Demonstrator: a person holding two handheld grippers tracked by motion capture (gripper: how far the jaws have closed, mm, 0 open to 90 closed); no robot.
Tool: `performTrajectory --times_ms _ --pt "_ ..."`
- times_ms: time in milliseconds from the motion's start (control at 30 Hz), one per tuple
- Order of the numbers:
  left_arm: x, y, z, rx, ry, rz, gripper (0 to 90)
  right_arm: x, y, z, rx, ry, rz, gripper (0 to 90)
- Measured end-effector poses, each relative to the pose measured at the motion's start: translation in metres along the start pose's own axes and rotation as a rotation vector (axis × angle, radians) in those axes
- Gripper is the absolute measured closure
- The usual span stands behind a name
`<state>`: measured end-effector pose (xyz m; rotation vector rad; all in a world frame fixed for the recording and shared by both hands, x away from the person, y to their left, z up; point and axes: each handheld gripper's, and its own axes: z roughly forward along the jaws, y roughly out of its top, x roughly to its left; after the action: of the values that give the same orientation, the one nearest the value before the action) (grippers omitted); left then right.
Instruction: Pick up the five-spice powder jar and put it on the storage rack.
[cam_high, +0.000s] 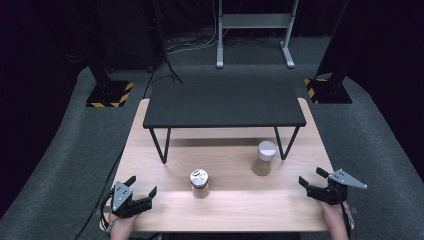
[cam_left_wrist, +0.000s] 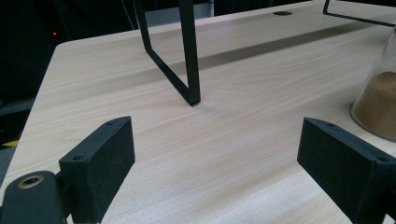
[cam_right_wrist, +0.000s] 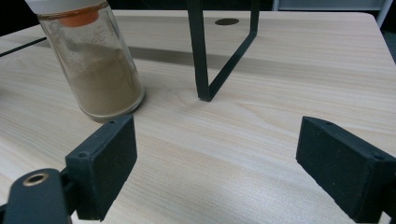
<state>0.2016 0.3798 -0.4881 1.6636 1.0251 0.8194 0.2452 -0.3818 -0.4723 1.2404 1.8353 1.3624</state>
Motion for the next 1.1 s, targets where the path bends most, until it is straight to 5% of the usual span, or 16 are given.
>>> performTrajectory --times_ms 367,633,1100 --pt "-0.0007 -0.0009 -0.0010 -0.004 0.002 0.003 10.5 -0.0002 -0.0014 -0.0009 -0.007 -0.005 0.009 10.8" --pt "0.0067 -0.0055 -0.0026 -0.029 -0.023 -0.044 10.3 0.0016 -0.0007 -0.0006 -0.003 -0.008 0.000 10.6" --pt "0.0056 -0.0078 -0.0026 -0.053 -0.051 -0.035 9.6 0.0021 0.0005 0.0000 0.004 -0.009 -0.004 10.4"
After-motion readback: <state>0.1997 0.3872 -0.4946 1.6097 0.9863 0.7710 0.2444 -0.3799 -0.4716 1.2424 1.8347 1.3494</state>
